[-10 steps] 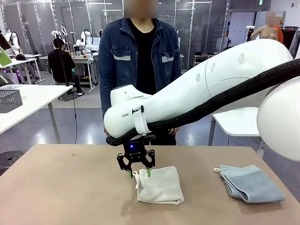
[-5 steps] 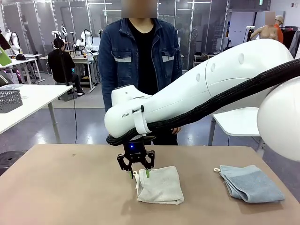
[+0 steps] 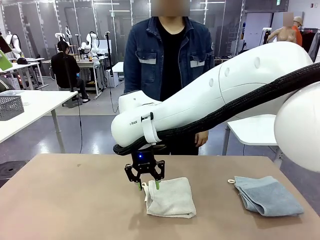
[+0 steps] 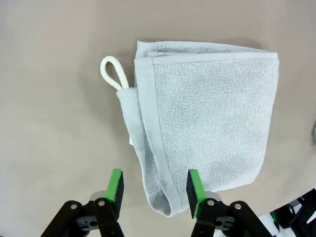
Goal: Fold the towels and place them in the basket.
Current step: Stack the folded Towel with hook on the right side of the table.
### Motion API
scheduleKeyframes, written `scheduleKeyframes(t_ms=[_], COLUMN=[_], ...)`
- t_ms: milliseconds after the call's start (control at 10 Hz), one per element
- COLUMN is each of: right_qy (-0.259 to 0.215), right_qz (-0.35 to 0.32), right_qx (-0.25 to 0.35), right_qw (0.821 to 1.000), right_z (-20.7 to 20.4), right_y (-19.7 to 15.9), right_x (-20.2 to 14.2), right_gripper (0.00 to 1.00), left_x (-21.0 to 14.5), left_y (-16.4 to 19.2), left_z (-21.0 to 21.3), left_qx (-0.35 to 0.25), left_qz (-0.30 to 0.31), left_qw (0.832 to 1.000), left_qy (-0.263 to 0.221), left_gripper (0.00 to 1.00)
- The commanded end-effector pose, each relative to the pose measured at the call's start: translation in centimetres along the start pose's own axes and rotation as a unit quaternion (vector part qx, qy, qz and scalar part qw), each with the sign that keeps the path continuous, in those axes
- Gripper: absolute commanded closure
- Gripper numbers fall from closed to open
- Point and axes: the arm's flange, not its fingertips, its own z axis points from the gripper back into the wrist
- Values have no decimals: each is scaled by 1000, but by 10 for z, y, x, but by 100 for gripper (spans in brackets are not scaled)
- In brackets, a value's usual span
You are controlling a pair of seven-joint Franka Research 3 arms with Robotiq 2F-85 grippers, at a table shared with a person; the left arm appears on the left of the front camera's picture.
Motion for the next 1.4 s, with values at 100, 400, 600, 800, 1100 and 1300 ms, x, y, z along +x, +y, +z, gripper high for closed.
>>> scheduleKeyframes(t_ms=[100, 400, 600, 800, 1100, 1300], right_qy=[-1, -1, 0, -52, -45, -75], right_qz=[1, 1, 0, -36, -39, -47], right_qx=[-4, -4, 0, 50, 157, 208], right_qw=[1000, 1000, 1000, 997, 986, 974], right_z=[1, 1, 0, 27, 47, 30], right_y=[0, 0, 0, -32, -141, -189], right_x=[0, 0, 0, -21, -51, -55], right_gripper=[34, 34, 34, 34, 34, 34], left_x=[-2, -2, -2, -2, -2, -2], left_y=[-1, -1, -1, -1, -1, -1], left_z=[0, 0, 0, 0, 0, 0], left_qx=[7, 7, 7, 7, 7, 7], left_qz=[0, 0, 0, 0, 0, 0], left_qw=[1000, 1000, 1000, 1000, 1000, 1000], left_qy=[1, 1, 1, 1, 1, 1], left_gripper=[0, 0, 0, 0, 0, 0])
